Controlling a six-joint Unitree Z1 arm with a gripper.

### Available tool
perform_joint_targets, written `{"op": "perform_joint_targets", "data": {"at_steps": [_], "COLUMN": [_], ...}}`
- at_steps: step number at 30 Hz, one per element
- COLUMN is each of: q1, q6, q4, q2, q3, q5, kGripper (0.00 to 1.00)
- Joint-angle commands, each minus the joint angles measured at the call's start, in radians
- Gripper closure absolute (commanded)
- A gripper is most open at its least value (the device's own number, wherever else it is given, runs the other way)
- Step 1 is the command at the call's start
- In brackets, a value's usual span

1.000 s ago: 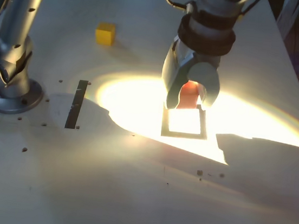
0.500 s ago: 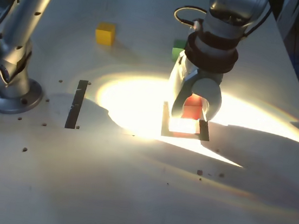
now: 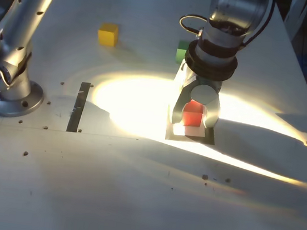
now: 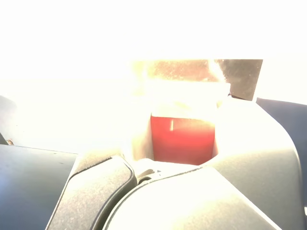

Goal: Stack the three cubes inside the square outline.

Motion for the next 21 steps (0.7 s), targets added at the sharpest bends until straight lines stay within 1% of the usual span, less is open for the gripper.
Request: {"op": "perform_joint_targets", "data": {"at_steps": [1, 3, 4, 5, 9, 10, 11, 12, 14, 17, 21], "q1": [0.000, 0.000, 0.000, 0.000, 0.000, 0.000, 0.000, 0.000, 0.000, 0.000, 0.008], "q6": [0.003, 0.004, 0.005, 0.006, 0.009, 0.010, 0.010, 0.010, 0.012, 0.023, 0.040], "q4": [-0.002, -0.001, 0.000, 0.001, 0.011, 0.016, 0.022, 0.027, 0.040, 0.068, 0.127], "q2": [-0.004, -0.006, -0.007, -0.009, -0.029, -0.038, -0.050, -0.063, -0.092, -0.149, -0.226], "q3": [0.001, -0.001, -0.002, -0.002, 0.000, 0.002, 0.004, 0.007, 0.008, 0.001, -0.006], "q5": [0.005, 0.006, 0.006, 0.006, 0.006, 0.008, 0.010, 0.013, 0.016, 0.017, 0.020], "kGripper": [0.74, 0.68, 0.62, 0.55, 0.18, 0.11, 0.06, 0.03, 0.01, 0.00, 0.01]}}
